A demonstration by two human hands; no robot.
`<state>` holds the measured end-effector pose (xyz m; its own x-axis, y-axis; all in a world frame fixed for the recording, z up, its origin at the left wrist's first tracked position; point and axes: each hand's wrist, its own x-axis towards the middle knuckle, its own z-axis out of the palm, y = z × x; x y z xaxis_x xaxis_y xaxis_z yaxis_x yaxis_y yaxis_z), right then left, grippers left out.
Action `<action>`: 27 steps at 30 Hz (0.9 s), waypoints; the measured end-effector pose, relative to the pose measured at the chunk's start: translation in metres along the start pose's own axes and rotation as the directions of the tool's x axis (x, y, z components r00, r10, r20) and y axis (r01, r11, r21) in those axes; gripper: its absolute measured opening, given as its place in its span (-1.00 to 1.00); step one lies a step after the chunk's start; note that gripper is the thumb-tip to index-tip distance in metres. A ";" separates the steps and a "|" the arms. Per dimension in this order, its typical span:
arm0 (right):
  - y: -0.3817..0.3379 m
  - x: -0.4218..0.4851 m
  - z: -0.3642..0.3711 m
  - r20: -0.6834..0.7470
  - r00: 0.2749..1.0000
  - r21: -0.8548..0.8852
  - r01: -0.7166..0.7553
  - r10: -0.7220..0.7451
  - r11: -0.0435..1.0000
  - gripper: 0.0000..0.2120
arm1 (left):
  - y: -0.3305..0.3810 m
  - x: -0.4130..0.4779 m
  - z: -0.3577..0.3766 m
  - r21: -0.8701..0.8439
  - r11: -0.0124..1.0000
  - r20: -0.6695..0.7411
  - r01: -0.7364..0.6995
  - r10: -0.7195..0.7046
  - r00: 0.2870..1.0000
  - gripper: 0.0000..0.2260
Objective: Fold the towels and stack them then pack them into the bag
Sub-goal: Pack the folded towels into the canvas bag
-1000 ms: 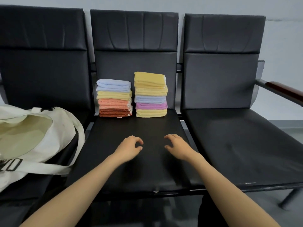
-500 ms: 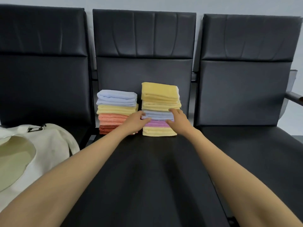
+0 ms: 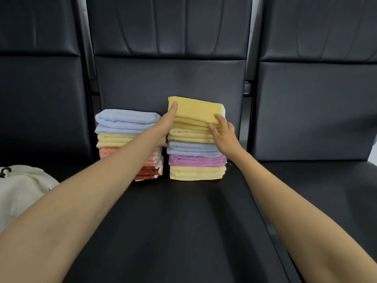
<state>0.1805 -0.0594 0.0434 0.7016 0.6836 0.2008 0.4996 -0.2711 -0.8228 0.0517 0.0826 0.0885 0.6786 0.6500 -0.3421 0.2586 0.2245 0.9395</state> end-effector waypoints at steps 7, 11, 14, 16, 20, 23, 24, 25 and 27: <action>0.011 0.002 0.003 -0.064 0.994 0.198 -0.076 0.090 0.977 -0.84 | -0.011 0.013 0.002 -0.073 0.985 0.018 0.154 -0.153 0.988 0.03; 0.016 0.003 0.006 -0.071 0.992 0.221 -0.088 0.106 0.971 -0.89 | -0.011 0.020 0.007 -0.089 0.989 -0.003 0.115 -0.116 0.993 -0.22; 0.021 0.003 0.008 -0.098 0.985 0.278 -0.110 0.143 0.954 -0.90 | -0.003 0.014 0.014 -0.060 0.991 0.026 0.123 -0.122 0.992 -0.44; 0.025 0.002 0.009 -0.127 0.980 0.309 -0.108 0.154 0.945 -0.91 | 0.000 0.015 0.017 0.007 0.989 0.023 0.146 -0.147 0.989 -0.41; 0.029 -0.003 0.011 -0.148 0.978 0.330 -0.091 0.146 0.940 -0.90 | -0.003 0.019 0.017 0.030 0.988 0.026 0.155 -0.155 0.987 -0.44; 0.031 -0.003 0.011 -0.144 0.979 0.362 -0.086 0.147 0.928 -0.90 | 0.001 0.015 0.018 0.062 0.990 0.049 0.130 -0.133 0.990 -0.48; 0.032 -0.004 0.011 -0.143 0.978 0.377 -0.087 0.151 0.922 -0.90 | 0.004 0.012 0.020 0.075 0.990 0.058 0.120 -0.125 0.991 -0.46; 0.032 -0.005 0.010 -0.143 0.977 0.391 -0.090 0.157 0.916 -0.90 | 0.007 0.007 0.024 0.080 0.991 0.064 0.105 -0.110 0.992 -0.43; 0.032 -0.007 0.009 -0.138 0.977 0.407 -0.095 0.164 0.909 -0.89 | 0.009 0.000 0.031 0.034 0.997 0.089 0.071 -0.073 0.993 -0.42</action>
<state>0.1870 -0.0662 0.0107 0.8375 0.5296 0.1345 0.1806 -0.0359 -0.9829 0.0759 0.0622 0.0968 0.7161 0.5648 -0.4101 0.3292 0.2448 0.9120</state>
